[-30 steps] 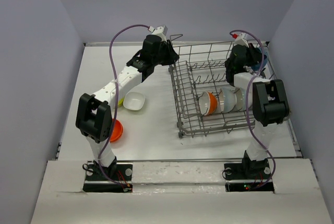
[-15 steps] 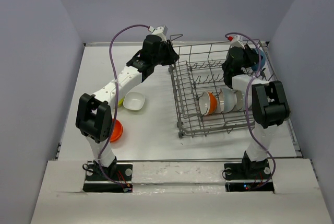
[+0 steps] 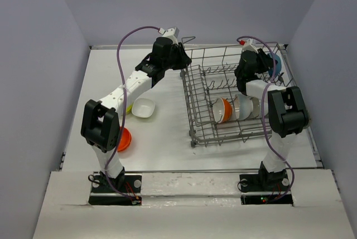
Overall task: Load the bowls into the dish rack
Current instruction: Insert the bowl into the dish rack.
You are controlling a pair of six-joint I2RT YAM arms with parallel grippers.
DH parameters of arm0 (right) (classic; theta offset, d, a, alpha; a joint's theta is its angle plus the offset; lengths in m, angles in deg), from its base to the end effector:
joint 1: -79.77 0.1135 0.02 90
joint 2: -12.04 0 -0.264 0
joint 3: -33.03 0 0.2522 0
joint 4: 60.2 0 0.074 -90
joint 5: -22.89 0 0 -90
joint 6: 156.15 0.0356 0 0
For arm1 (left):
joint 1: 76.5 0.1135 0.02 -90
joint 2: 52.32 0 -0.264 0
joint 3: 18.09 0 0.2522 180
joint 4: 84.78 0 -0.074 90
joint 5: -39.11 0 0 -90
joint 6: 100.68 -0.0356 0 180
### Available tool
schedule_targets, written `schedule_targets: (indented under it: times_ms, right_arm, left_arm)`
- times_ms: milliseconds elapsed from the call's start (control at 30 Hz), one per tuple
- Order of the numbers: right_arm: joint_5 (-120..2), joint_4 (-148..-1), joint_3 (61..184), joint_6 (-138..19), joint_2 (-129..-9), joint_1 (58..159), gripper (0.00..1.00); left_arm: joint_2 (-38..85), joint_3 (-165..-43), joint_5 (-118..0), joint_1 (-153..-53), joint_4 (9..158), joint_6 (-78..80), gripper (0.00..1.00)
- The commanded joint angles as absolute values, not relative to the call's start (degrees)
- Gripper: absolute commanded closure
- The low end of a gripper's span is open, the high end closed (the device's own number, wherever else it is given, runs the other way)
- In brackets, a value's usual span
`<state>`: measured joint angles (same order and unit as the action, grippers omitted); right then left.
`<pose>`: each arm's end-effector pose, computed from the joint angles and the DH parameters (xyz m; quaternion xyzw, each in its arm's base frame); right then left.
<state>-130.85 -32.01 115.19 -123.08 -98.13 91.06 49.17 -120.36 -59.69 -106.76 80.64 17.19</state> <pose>0.4215 0.0516 0.2432 -0.0266 0.7061 -0.5768 0.4098 0.3694 -0.2218 0.3496 0.0637 0.7835 -0.3516 0.5084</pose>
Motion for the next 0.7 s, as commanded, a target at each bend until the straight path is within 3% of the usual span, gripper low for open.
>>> schedule_targets:
  times_ms: [0, 667]
  right_arm:
    - [-128.37, -35.2, 114.64, -119.42, -96.68, 91.29, 0.73]
    - [-126.87, -42.5, 115.61, -113.7, -97.91, 91.29, 0.58]
  left_arm:
    - [45.5, -121.85, -62.49, -106.82, 85.76, 11.73, 1.0]
    - [45.32, -121.94, -62.23, -106.91, 85.59, 11.55, 1.0]
